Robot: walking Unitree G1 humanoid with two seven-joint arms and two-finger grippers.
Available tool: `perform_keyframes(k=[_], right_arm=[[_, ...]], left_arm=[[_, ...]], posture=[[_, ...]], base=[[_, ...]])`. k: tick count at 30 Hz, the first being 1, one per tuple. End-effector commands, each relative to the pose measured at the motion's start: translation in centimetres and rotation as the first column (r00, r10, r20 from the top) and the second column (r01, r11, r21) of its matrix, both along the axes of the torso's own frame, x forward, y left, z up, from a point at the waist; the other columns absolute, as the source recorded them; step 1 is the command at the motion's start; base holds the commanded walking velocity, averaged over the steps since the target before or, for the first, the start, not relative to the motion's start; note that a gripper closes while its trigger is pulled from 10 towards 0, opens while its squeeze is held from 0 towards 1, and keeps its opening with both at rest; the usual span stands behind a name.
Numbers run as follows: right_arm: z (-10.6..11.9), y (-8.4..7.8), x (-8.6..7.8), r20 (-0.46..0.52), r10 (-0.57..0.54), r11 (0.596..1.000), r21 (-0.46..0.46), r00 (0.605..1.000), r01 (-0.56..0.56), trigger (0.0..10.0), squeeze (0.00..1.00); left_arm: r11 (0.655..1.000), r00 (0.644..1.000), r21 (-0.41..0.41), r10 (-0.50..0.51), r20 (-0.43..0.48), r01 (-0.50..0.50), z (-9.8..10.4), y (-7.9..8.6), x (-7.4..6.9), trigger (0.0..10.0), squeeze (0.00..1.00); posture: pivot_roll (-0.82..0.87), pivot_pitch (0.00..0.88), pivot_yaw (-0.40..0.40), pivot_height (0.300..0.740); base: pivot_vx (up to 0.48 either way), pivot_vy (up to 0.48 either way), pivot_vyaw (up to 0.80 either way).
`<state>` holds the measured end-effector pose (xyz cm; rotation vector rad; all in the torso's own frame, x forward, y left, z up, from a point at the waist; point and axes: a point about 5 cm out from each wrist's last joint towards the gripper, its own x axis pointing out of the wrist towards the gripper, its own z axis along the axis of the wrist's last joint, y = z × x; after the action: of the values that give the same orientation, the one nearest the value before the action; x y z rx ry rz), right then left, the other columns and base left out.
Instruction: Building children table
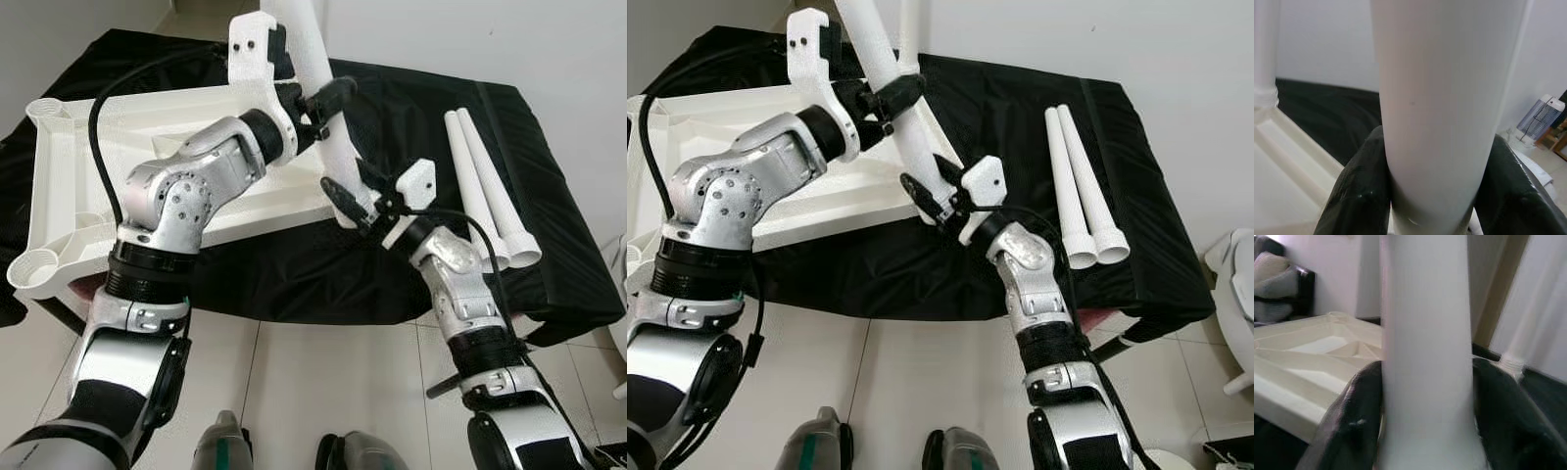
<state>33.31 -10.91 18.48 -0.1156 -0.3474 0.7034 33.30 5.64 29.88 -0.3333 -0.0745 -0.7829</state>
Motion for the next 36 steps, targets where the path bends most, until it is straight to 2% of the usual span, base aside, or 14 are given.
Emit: perform_keyframes(k=[1,3,5,6,7,8,11,12,13,14,15,19,25,36], right_arm=[[-1.5,-0.8,0.5,-0.106,-0.086,0.996,0.004,0.991,0.086,10.0,1.00],[-1.5,-0.8,0.6,-0.118,-0.089,0.995,0.024,0.989,0.093,10.0,1.00],[-1.2,-0.3,0.6,-0.101,-0.090,0.996,0.017,0.991,0.093,10.0,1.00],[-1.2,-0.3,0.6,-0.101,-0.090,0.996,0.017,0.991,0.093,10.0,1.00],[-1.0,0.0,0.8,-0.096,-0.130,0.991,0.022,0.987,0.133,10.0,1.00],[-0.9,0.0,0.9,-0.095,-0.146,0.989,0.023,0.985,0.148,10.0,1.00],[-0.9,0.1,0.9,-0.096,-0.151,0.988,0.025,0.984,0.154,10.0,1.00],[-0.5,0.4,0.9,-0.085,-0.179,0.983,0.030,0.980,0.182,10.0,1.00],[-0.5,0.4,0.9,-0.085,-0.179,0.983,0.030,0.980,0.182,10.0,1.00],[0.2,1.3,1.1,-0.101,-0.232,0.970,0.045,0.967,0.237,10.0,0.00],[0.4,1.6,1.2,-0.112,-0.248,0.966,0.050,0.962,0.255,10.0,0.00],[0.5,1.9,1.2,-0.112,-0.259,0.963,0.052,0.959,0.266,10.0,0.00],[1.0,1.8,1.6,-0.125,-0.318,0.943,0.063,0.940,0.327,10.0,0.00],[2.2,1.2,2.1,-0.095,-0.397,0.909,0.096,0.913,0.405,10.0,0.00]], left_arm=[[0.961,0.944,0.023,-0.276,0.179,0.277,1.9,-1.7,-1.7,10.0,0.00],[0.964,0.946,0.033,-0.264,0.187,0.263,2.1,-1.9,-1.7,10.0,0.00],[0.981,0.956,0.045,-0.193,0.222,0.188,3.0,-2.2,-1.4,10.0,0.00],[0.981,0.956,0.045,-0.193,0.222,0.188,3.0,-2.2,-1.4,10.0,0.00],[0.992,0.958,0.064,-0.123,0.260,0.110,3.7,-2.4,-1.2,10.0,0.00],[0.994,0.957,0.065,-0.104,0.270,0.090,3.8,-2.4,-1.1,10.0,0.00],[0.995,0.957,0.065,-0.097,0.275,0.082,3.9,-2.4,-1.1,10.0,0.00],[0.997,0.957,0.063,-0.057,0.283,0.040,4.1,-2.6,-1.1,10.0,0.00],[0.997,0.957,0.063,-0.057,0.283,0.040,4.1,-2.6,-1.1,10.0,0.00],[0.993,0.946,0.091,0.045,0.320,-0.078,4.2,-3.2,-1.2,10.0,0.00],[0.988,0.939,0.101,0.077,0.336,-0.117,4.2,-3.4,-1.2,10.0,0.00],[0.984,0.934,0.111,0.091,0.346,-0.137,4.0,-3.7,-1.2,10.0,0.00],[0.958,0.911,0.181,0.140,0.388,-0.224,2.7,-4.3,-1.0,10.0,0.00],[0.939,0.904,0.223,0.156,0.399,-0.260,1.4,-4.4,-0.6,10.0,0.00]], posture=[[0.03,0.000,-0.036,0.740],[0.03,0.000,-0.036,0.740],[0.03,0.000,-0.032,0.740],[0.03,0.000,-0.032,0.740],[0.03,0.000,-0.032,0.740],[0.03,0.000,-0.032,0.740],[0.03,0.000,-0.032,0.740],[0.03,0.000,-0.028,0.740],[0.03,0.000,-0.028,0.740],[0.03,0.000,-0.036,0.740],[0.03,0.000,-0.036,0.740],[0.04,0.000,-0.043,0.740],[0.04,0.000,-0.051,0.740],[0.04,0.003,-0.050,0.740]], base=[[0.000,0.000,0.00],[0.000,0.000,0.00],[0.000,0.000,0.00],[0.000,0.000,0.00],[0.000,0.000,0.00],[0.000,0.000,0.00],[0.000,0.000,0.00],[0.000,0.000,0.00],[0.000,0.000,0.00],[0.000,0.000,0.00],[0.000,0.000,0.00],[0.000,0.000,0.00],[0.000,0.000,0.00],[0.000,0.000,0.00]])
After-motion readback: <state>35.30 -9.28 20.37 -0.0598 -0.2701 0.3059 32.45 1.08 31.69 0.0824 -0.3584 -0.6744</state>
